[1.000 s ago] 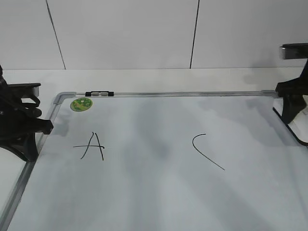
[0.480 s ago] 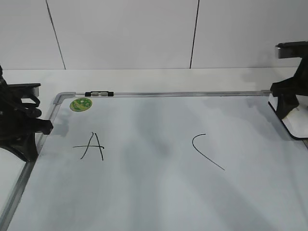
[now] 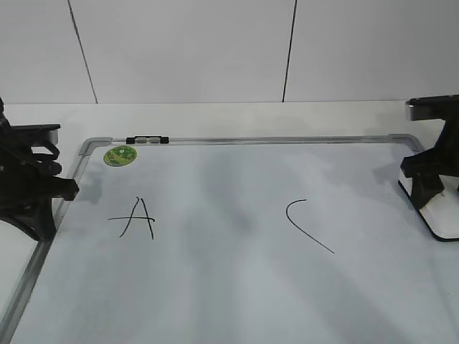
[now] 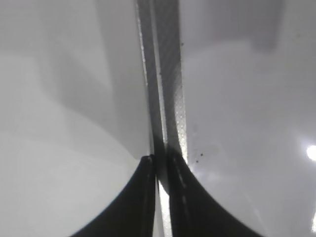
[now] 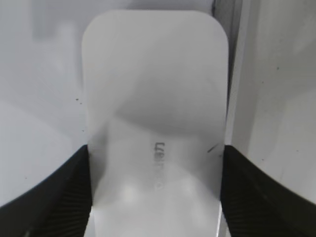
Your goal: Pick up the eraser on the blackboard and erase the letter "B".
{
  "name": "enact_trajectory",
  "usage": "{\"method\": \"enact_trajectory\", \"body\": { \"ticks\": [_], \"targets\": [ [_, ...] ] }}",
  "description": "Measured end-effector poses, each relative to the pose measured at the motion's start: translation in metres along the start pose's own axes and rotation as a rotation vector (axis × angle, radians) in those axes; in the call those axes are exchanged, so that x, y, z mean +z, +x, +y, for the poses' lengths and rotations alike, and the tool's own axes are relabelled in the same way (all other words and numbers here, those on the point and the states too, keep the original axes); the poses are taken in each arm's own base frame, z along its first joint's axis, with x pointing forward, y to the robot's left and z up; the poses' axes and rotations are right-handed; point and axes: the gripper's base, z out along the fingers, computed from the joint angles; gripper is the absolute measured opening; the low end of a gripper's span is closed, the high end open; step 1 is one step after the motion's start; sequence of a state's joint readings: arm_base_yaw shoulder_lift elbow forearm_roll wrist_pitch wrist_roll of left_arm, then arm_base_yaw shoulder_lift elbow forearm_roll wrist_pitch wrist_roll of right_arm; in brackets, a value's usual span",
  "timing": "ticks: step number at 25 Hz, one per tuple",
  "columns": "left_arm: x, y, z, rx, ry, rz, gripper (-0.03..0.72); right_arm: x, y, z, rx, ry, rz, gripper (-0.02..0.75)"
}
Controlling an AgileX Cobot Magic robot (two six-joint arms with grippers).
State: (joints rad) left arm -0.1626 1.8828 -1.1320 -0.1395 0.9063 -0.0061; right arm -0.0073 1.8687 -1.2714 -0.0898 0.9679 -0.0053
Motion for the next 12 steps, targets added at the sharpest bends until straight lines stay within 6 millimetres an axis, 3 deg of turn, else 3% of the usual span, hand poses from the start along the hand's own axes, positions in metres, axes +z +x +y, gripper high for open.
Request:
{"method": "enact_trajectory", "body": {
  "ticks": [12],
  "targets": [
    [0.0,0.0,0.0,0.0,0.0,0.0,0.037,0.0041,0.002,0.0004,-0.003,0.001,-0.004,0.538]
  ]
}}
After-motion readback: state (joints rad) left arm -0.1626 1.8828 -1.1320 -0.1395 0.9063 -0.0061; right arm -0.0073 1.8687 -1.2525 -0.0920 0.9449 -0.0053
